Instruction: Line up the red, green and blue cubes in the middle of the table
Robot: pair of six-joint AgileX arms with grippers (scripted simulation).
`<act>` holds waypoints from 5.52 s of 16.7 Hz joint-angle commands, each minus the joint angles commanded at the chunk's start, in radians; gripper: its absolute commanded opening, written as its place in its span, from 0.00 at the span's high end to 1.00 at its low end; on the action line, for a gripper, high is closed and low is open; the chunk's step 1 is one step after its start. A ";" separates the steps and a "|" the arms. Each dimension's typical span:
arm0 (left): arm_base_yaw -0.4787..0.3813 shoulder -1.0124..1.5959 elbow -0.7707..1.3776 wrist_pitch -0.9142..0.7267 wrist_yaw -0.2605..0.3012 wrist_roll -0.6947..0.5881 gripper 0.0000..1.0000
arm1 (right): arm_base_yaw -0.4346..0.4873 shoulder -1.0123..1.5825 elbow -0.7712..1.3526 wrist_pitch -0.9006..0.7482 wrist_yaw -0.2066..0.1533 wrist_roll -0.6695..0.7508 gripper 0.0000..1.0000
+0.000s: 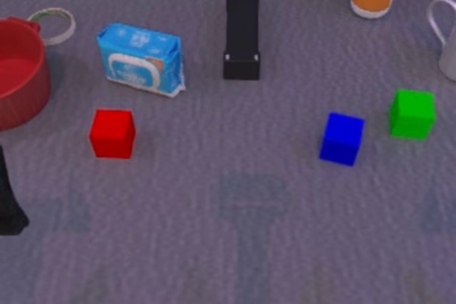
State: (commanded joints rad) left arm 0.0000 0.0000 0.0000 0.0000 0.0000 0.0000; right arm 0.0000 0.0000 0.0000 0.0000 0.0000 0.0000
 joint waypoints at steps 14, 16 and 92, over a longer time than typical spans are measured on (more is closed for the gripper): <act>-0.098 0.800 0.687 -0.459 0.003 -0.068 0.00 | 0.000 0.000 0.000 0.000 0.000 0.000 0.00; -0.123 1.037 0.858 -0.582 0.004 -0.086 0.00 | 0.000 0.000 0.000 0.000 0.000 0.000 0.00; -0.375 2.095 1.676 -1.135 -0.006 -0.336 1.00 | 0.000 0.000 0.000 0.000 0.000 0.000 0.00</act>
State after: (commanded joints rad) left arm -0.3755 2.0948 1.6756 -1.1350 -0.0062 -0.3362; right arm 0.0000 0.0000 0.0000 0.0000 0.0000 0.0000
